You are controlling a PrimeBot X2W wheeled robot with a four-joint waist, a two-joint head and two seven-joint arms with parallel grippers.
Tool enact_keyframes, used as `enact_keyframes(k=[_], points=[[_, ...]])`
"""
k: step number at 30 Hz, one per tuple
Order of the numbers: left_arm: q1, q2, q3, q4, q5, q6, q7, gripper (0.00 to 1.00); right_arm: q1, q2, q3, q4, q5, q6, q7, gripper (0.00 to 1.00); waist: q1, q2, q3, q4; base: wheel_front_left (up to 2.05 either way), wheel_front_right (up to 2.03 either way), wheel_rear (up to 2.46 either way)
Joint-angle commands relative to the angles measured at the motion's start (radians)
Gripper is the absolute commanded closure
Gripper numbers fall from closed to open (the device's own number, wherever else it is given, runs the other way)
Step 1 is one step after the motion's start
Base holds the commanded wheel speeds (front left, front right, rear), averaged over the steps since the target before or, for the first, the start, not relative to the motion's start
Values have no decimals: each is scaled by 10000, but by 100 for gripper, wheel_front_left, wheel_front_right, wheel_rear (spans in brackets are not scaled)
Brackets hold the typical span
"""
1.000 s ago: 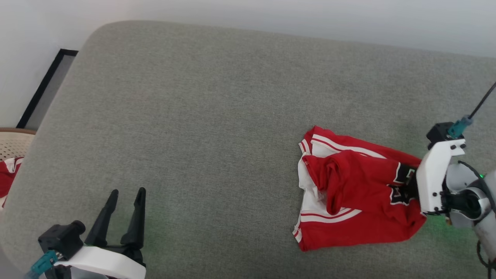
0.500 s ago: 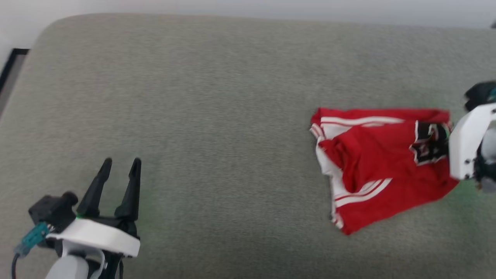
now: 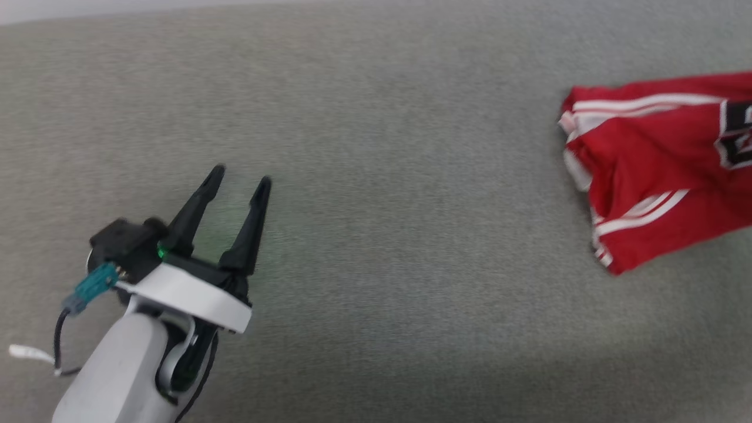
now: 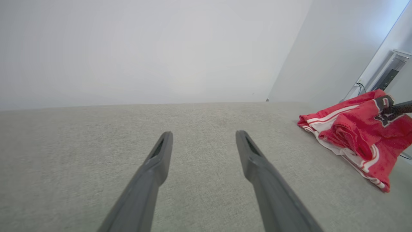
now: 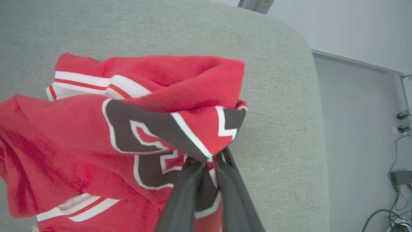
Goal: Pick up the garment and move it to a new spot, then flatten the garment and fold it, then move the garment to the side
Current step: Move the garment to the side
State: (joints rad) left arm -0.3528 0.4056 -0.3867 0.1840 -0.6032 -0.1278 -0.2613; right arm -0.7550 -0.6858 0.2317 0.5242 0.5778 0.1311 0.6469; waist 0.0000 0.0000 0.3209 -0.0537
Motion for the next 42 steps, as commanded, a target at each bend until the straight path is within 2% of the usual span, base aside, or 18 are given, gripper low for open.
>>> enact_keyframes(k=[1,9,15,18,24,30,34,35,36,42], points=[[-149,14,-38,2,-14,-31,-45,0,-142,-27,-36,22,-53,-7,-114,100,0,0,201,-239,0,0,0],[-1323,244,-1264,53,-167,-31,-45,0,-896,-235,-684,880,-1210,-7,-1258,100,0,0,732,-845,0,0,0],[-2101,278,-2107,134,-331,-30,-45,0,-1273,-357,-1180,1734,-2352,-7,-2081,100,0,0,1143,-998,0,0,0],[-2581,288,-2533,185,-439,-31,-45,0,-1577,-404,-1705,2333,-3337,-7,-2806,100,0,0,1406,-951,0,0,0],[-2998,313,-2841,189,-538,-31,-45,0,-1965,-65,-2568,3175,-4597,-7,-3469,100,0,0,1682,-796,0,0,0],[-3259,327,-2974,225,-662,-30,-45,0,-2236,717,-3864,4135,-5905,-7,-3912,99,0,0,1912,-536,0,0,0],[-3164,350,-2774,185,-717,-30,-45,0,-2365,947,-4372,4395,-6451,-7,-4169,53,0,0,1929,-497,0,0,0],[-3112,376,-2737,171,-715,-31,-45,0,-2408,1007,-4477,4403,-6577,-7,-4204,6,0,0,1916,-501,0,0,0],[-3058,404,-2680,165,-726,-31,-45,0,-2447,1027,-4581,4393,-6701,-7,-4291,0,0,0,1898,-510,0,0,0],[-2756,391,-2234,62,-801,-30,-45,0,-2592,1251,-5126,4396,-7054,-7,-4551,0,0,0,1668,-573,0,0,0]])
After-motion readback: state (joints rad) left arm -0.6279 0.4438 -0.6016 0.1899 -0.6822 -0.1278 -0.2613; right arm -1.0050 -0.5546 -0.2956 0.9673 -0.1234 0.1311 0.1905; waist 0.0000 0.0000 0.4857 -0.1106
